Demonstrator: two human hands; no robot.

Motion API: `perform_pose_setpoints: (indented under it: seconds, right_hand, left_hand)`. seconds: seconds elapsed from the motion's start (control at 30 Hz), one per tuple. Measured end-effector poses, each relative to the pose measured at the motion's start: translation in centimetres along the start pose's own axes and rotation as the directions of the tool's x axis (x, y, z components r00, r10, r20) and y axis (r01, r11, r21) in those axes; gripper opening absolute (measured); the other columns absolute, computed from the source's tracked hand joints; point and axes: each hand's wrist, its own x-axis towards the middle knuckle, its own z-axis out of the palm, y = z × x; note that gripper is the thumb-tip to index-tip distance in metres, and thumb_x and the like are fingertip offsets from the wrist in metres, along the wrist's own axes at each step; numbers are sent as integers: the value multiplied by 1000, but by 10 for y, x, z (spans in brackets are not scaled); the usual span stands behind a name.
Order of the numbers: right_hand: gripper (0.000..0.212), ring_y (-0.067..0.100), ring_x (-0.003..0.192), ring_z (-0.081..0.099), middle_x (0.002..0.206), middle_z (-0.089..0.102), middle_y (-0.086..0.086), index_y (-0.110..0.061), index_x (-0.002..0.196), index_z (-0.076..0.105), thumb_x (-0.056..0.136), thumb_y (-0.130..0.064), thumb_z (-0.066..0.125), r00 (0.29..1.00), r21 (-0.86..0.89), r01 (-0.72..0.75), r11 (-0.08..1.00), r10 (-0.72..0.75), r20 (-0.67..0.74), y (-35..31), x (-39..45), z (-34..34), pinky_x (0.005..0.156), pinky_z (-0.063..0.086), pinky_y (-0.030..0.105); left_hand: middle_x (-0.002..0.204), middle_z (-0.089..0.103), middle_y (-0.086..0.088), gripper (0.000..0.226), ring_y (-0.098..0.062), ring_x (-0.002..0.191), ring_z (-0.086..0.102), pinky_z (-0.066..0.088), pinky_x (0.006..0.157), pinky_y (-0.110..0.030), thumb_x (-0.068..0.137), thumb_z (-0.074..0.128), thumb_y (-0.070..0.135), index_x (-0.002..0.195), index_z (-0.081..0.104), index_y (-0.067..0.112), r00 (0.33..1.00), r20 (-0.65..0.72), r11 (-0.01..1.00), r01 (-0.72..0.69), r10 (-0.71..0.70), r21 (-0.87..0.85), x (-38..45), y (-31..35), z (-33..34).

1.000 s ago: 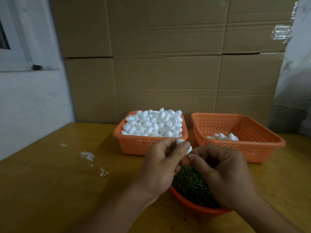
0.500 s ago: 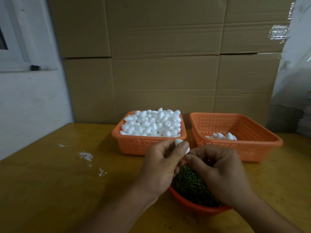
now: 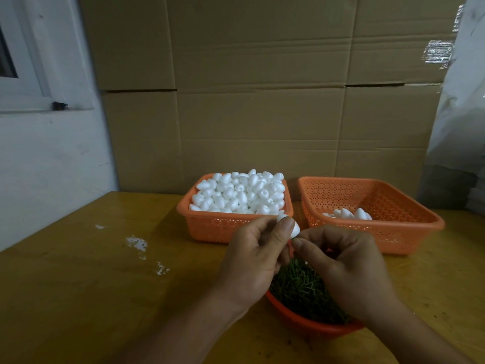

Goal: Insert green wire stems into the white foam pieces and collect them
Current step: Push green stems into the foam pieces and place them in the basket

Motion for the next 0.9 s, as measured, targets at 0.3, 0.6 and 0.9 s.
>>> perform_pose_setpoints:
  seconds: [0.3, 0.6, 0.9]
  right_hand:
    - [15, 17, 55, 64, 64, 70, -4, -28, 81, 75, 89, -39, 71, 931, -397, -345, 851, 254, -263, 39, 60, -50, 51, 54, 44]
    - [36, 17, 59, 64, 64, 67, 3, -14, 70, 68, 93, -41, 64, 861, -797, -436, 417, 450, -236, 89, 114, -81, 63, 56, 31]
    - [12, 19, 76, 67, 84, 68, 4, -19, 90, 63, 95, -30, 62, 833, -859, -342, 381, 546, -90, 95, 126, -87, 80, 60, 40]
  left_hand:
    - [53, 46, 11, 19, -8, 48, 38, 31, 48, -29, 92, 56, 52, 85, 59, 34, 998, 65, 976, -38, 24, 216, -7, -10, 3]
    - [50, 38, 13, 45, -6, 51, 37, 36, 51, -40, 92, 49, 59, 59, 42, 29, 992, 96, 909, -111, 79, 401, -11, -6, 8]
    - [49, 41, 9, 43, -8, 48, 40, 45, 51, -48, 91, 50, 53, 59, 42, 26, 987, 113, 848, -154, 112, 507, -14, -4, 9]
